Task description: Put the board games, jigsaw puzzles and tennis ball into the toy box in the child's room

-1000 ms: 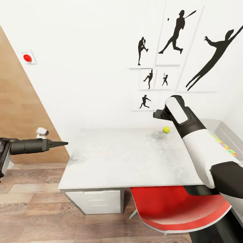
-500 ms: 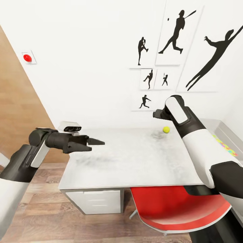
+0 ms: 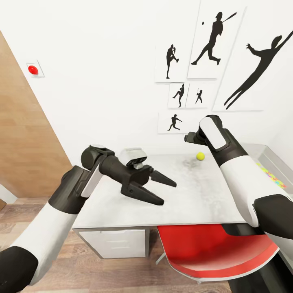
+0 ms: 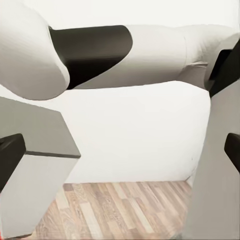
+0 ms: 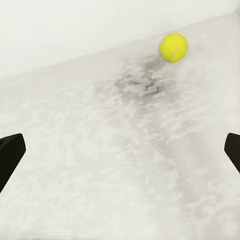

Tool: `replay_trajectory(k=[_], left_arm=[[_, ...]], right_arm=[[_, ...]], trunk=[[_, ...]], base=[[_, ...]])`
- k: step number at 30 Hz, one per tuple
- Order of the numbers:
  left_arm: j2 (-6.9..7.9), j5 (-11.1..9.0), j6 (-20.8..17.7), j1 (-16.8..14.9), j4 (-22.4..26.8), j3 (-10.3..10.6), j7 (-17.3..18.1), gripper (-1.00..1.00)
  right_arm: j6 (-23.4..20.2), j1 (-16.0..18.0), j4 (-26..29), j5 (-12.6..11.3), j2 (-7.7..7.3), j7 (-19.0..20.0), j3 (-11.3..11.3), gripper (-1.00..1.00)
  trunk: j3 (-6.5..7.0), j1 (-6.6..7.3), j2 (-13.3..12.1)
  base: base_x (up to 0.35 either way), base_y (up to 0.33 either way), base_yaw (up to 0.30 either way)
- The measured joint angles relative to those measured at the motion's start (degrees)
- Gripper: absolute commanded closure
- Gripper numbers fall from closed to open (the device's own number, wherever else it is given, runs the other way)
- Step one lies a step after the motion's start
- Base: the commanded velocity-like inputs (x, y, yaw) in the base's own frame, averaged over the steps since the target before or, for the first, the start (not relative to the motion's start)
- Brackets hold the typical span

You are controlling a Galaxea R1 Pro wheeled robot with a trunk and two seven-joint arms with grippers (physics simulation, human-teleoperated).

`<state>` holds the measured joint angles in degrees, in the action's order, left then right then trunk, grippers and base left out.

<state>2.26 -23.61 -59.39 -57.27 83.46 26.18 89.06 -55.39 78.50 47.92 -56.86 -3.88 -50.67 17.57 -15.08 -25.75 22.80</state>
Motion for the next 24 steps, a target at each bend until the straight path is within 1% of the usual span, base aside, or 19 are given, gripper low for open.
replay_trajectory(k=[1, 3, 5, 10, 16, 20, 24], left_arm=[[-1.27, 0.67, 0.00, -0.05, 0.01, 0.11, -0.18, -1.00], [-2.76, 1.44, 0.00, -0.10, 0.06, 0.04, -0.40, -1.00], [-3.47, 1.80, 0.03, -0.12, 0.10, -0.22, -0.51, -1.00], [-3.94, 2.11, 0.15, -0.14, 0.04, -1.26, -0.64, -1.00], [-4.03, 2.07, 0.19, -0.10, -0.40, -5.10, -0.77, -1.00], [-3.92, 2.06, 0.22, 0.06, -0.45, -6.07, -0.78, -1.00], [-3.86, 2.06, 0.23, 0.16, -0.46, -6.45, -0.80, -1.00]], right_arm=[[0.06, 0.00, -0.01, -0.02, 0.03, 0.06, 0.00, -1.00], [0.17, 0.01, -0.01, -0.04, 0.07, 0.19, 0.00, -1.00], [0.21, 0.02, 0.00, 0.00, 0.07, 0.27, 0.00, -1.00], [0.24, 0.01, 0.04, 0.03, 0.02, 0.35, 0.00, -1.00], [0.30, 0.01, 0.07, 0.05, 0.05, 0.35, 0.00, -1.00], [0.60, 0.01, 0.14, 0.05, 0.08, 0.35, 0.00, -1.00], [1.51, 0.01, 0.17, 0.04, 0.08, 0.35, 0.00, -1.00]], trunk=[[0.00, 0.00, 0.00], [0.00, 0.00, 0.00], [0.00, 0.00, 0.00], [0.00, 0.00, 0.00], [0.00, 0.01, 0.00], [0.00, 0.02, 0.01], [0.00, 0.01, 0.00]], base=[[0.000, 0.000, 0.000], [0.000, 0.000, 0.000], [0.000, 0.000, 0.000], [0.007, 0.000, 0.000], [0.068, 0.000, 0.000], [0.144, 0.000, 0.000], [0.122, 0.000, 0.000]])
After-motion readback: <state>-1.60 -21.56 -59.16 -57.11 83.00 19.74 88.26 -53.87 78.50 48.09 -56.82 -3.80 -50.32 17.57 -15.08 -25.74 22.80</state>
